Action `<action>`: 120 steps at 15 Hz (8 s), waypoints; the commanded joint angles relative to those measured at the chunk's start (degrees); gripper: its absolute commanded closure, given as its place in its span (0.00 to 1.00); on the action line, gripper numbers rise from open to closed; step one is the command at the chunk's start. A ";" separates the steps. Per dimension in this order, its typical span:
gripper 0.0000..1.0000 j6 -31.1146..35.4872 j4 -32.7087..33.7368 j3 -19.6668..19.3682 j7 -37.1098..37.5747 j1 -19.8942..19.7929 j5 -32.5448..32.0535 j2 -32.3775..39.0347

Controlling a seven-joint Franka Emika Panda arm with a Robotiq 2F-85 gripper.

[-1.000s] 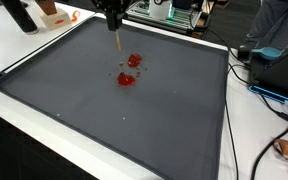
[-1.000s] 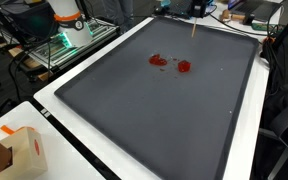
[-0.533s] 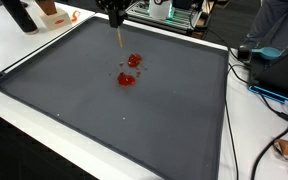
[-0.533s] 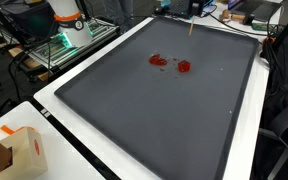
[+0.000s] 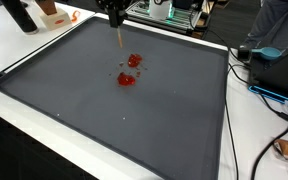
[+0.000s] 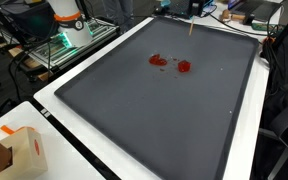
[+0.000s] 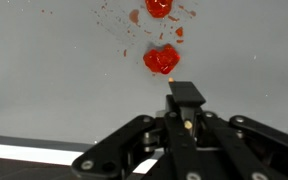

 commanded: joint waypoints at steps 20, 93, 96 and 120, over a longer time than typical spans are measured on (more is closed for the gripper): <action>0.97 10.53 0.34 6.81 -31.48 -8.70 30.38 10.22; 0.97 4.88 1.98 -0.81 5.64 -3.33 10.25 8.29; 0.97 3.43 2.07 -0.82 6.68 -2.97 8.86 7.87; 0.97 -0.87 6.10 -6.88 28.27 5.74 -14.96 14.35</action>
